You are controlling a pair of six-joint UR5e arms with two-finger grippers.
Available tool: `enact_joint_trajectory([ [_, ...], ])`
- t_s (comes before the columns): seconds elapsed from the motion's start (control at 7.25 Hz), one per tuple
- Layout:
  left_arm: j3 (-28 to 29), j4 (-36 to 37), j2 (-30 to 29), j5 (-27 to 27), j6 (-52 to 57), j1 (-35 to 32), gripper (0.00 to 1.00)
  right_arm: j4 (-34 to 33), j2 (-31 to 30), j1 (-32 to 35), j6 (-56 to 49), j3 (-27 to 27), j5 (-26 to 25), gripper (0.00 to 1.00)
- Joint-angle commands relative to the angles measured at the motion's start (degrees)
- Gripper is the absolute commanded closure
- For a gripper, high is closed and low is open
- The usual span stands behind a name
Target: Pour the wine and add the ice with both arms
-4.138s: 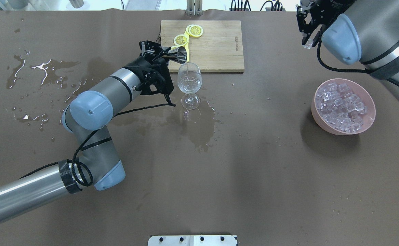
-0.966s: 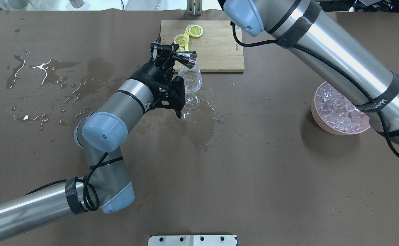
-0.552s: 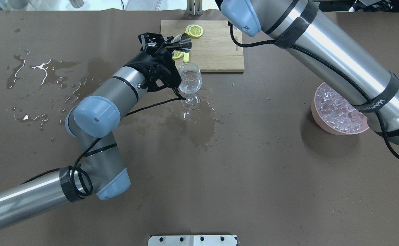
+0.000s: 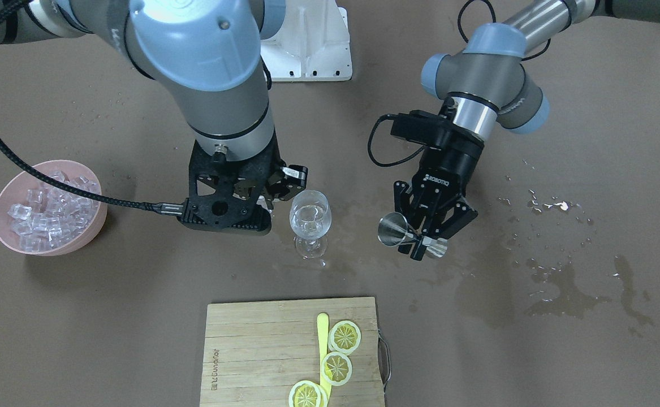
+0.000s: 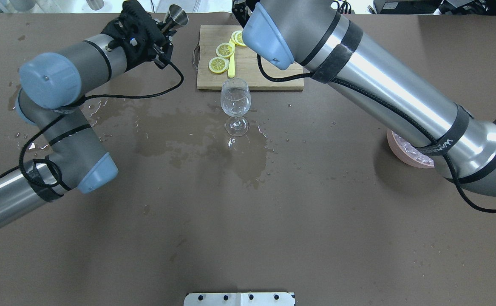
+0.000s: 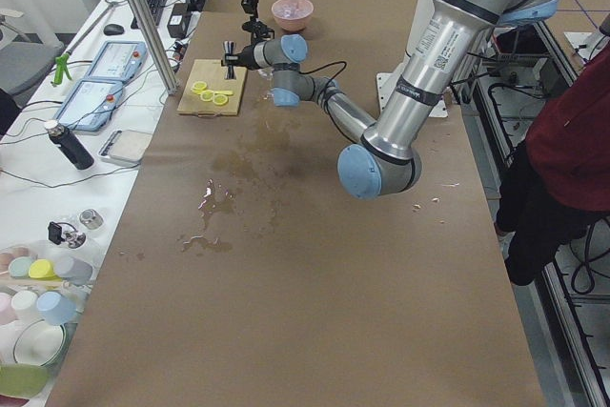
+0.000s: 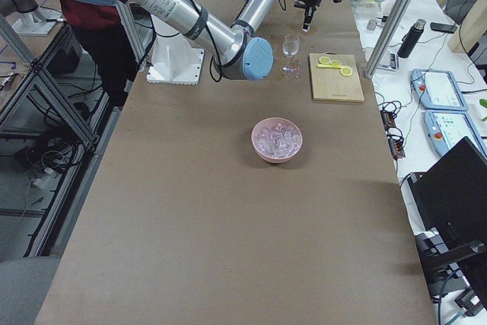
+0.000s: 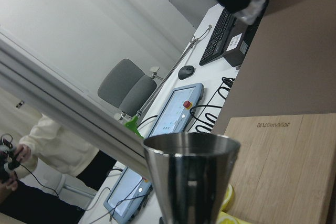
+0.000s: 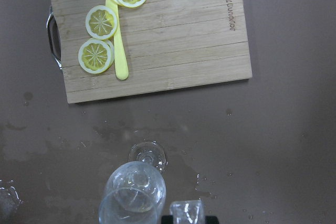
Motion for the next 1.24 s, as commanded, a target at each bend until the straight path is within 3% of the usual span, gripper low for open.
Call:
enact_joint_trajectory([
  [0.0, 0.0, -1.4, 3.4, -6.3, -13.8, -4.2, 1.00, 5.7, 2.2, -1.6, 0.0, -5.1, -2.2, 0.74],
  [0.41, 0.5, -8.0, 12.8, -7.7, -22.1, -7.4, 1.00, 5.9, 3.1, -6.6, 0.0, -6.9, -8.0, 0.74],
  [0.55, 3.8, -15.0, 15.7, -6.6, -23.2, -8.2, 1.00, 5.9, 3.1, -7.5, 0.1, -6.8, -8.7, 0.74],
  [0.83, 16.3, -32.9, 16.1, -5.7, -28.2, -8.5, 1.00, 6.0, 3.4, -8.1, 0.4, -6.7, -8.8, 0.74],
  [0.97, 18.9, -35.7, 16.9, -3.2, -28.4, -8.5, 1.00, 6.0, 3.6, -8.1, 1.0, -6.6, -8.8, 0.73],
  [1.1, 21.1, -41.7, 18.3, -2.1, -28.4, -8.4, 1.00, 6.0, 3.3, -8.1, 1.0, -6.5, -8.8, 0.64],
])
